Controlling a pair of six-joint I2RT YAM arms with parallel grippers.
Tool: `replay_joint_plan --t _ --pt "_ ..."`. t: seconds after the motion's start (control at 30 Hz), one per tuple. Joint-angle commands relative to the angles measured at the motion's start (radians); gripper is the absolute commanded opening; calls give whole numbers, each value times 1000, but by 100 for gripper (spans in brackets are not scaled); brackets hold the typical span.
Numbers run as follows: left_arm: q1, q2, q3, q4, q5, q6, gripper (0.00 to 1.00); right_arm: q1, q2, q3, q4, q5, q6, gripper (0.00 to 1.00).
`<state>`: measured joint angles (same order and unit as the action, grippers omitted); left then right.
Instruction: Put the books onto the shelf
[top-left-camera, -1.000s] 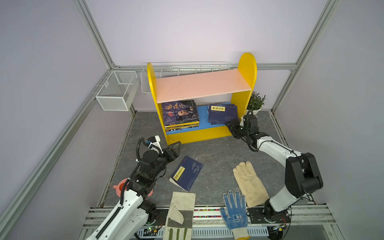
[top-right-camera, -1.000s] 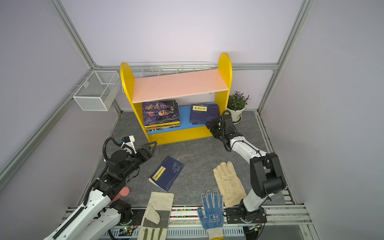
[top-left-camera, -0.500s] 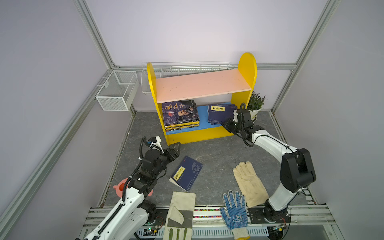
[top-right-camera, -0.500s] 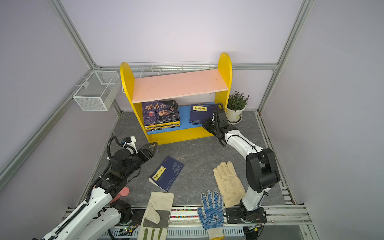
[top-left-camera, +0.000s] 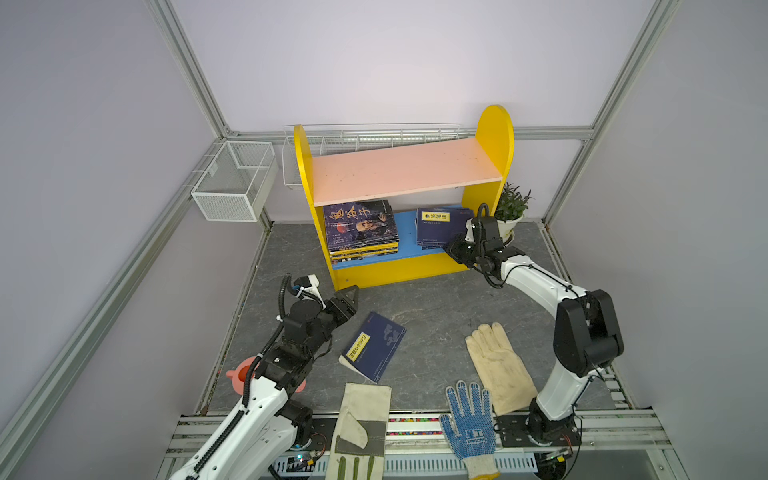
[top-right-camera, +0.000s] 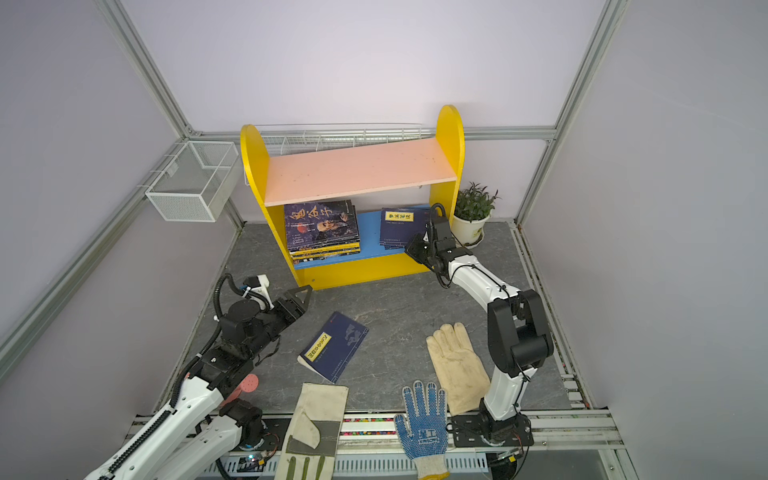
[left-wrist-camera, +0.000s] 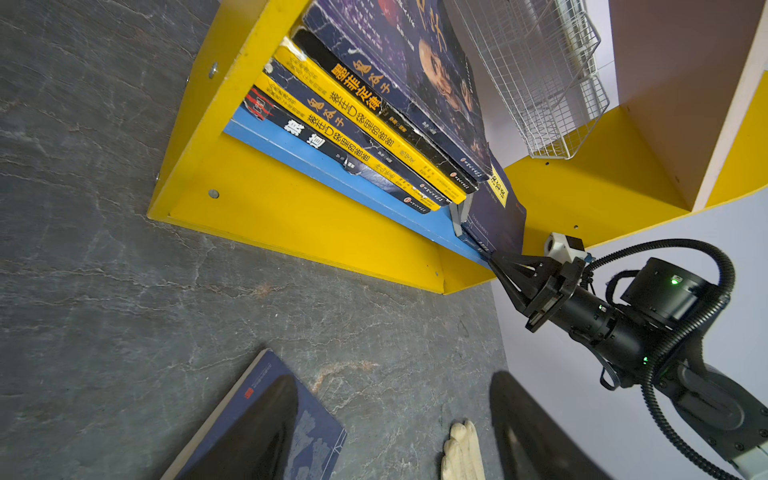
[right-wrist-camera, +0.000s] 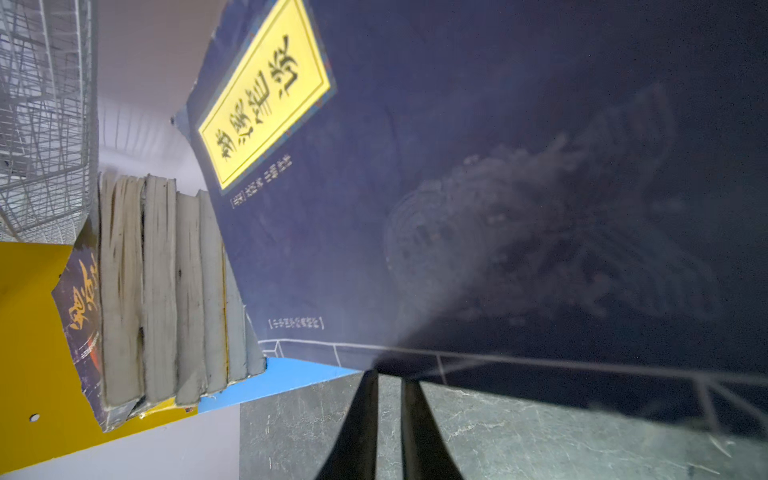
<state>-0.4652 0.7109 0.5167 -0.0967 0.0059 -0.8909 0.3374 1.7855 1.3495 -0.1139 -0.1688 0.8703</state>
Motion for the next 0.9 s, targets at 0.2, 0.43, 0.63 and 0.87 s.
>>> replay_joint_plan --t 0.2,0.43,0.63,0.87 --pt "-3 -16 -24 -19 -24 -19 74 -44 13 15 61 48 9 19" --pt "-3 -8 10 -110 -66 20 74 -45 -16 -39 162 1 -17 25" --pt "-3 5 48 -246 -133 73 74 -29 -82 -71 129 -7 -103 31" --pt "-3 133 91 -404 -149 155 73 119 -236 -203 -22 63 -366 45"
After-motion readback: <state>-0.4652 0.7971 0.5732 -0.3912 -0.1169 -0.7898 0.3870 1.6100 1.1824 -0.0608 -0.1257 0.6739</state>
